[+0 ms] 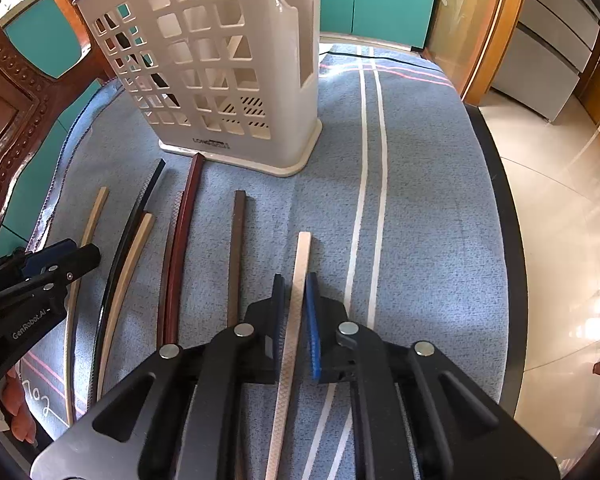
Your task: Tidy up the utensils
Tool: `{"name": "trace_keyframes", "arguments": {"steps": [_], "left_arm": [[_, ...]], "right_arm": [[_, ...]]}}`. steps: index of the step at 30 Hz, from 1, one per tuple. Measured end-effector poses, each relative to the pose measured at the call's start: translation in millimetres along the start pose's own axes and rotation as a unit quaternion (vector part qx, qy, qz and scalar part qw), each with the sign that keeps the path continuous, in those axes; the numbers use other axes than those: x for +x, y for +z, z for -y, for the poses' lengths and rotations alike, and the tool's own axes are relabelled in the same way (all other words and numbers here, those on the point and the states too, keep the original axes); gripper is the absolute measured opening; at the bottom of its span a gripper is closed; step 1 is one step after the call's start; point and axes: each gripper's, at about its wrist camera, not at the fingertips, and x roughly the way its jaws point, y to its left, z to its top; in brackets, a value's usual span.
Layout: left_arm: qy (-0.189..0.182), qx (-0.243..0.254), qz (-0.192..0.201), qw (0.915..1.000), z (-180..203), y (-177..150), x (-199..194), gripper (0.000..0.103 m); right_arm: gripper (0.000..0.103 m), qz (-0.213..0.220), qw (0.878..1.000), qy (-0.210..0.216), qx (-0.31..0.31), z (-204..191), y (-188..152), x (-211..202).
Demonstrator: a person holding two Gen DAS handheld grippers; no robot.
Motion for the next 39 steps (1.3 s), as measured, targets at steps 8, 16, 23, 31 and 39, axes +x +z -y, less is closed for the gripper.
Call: {"name": "trace_keyframes", "arguments": {"steps": [8, 16, 23, 31, 39], "left_arm": [[0.002, 0.003, -0.002, 1.0, 0.2, 0.7, 0.8, 0.04], [0.003, 0.004, -0.002, 1.0, -0.1, 1.0, 1.2, 0.041], [0.004, 0.005, -0.002, 1.0, 0.7, 0.5, 0.8, 0.042], [0.009, 0.013, 0.0, 0.9999, 2.9, -0.1, 2.2, 0.044], [0.006, 0.028, 0.008, 0.9995, 9.0, -1.2, 0.5, 0.04]], "right_arm": [[0.02, 0.001, 1.0, -0.003, -0.007, -13.7, -2.2, 0.4], [0.02, 0.002, 1.0, -0.004, -0.008, -13.4, -3.5, -0.1], [0.02, 0.002, 1.0, -0.004, -0.009, -13.0, -3.0, 0.5], [0.02, 0.003, 1.0, -0.005, -0.01, -13.7, -3.5, 0.1], [0.02, 0.006, 1.0, -0.005, -0.016, -15.9, -3.4, 0.0]]}}
